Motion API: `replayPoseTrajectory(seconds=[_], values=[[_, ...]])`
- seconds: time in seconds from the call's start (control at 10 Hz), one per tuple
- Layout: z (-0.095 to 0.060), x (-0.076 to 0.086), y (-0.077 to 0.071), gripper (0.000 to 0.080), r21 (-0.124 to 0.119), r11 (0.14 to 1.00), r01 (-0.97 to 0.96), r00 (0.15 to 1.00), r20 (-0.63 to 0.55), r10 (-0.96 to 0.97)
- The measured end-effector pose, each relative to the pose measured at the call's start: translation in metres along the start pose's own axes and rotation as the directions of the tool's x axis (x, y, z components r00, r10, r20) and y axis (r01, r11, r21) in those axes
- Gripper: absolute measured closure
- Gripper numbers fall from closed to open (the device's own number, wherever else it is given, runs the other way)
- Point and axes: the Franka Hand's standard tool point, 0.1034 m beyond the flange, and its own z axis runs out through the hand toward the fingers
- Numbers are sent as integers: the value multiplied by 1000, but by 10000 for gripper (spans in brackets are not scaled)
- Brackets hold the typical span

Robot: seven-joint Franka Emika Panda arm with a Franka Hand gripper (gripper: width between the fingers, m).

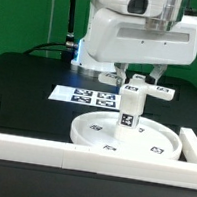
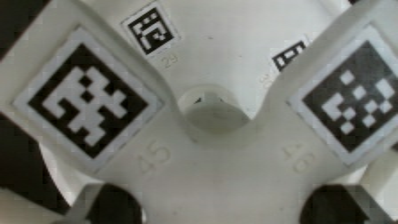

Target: Assemble round table

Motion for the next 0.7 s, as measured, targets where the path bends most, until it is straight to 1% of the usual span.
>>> replayPoseTrajectory(seconds=[0.1,0.2,0.3,0.4,0.5,0.7], values=[[0,0,0,357,20,994,-103,995,-5,103],[1,0,1,357,30,984,-173,985,-12,174],[1,1,1,357,50,955,-292,956,-17,293],[1,3,1,357,63,920,-386,921,-23,388],[1,5,0,357,66,875,-479,876,-29,482],[0,5,0,357,69,828,-557,829,-24,559]])
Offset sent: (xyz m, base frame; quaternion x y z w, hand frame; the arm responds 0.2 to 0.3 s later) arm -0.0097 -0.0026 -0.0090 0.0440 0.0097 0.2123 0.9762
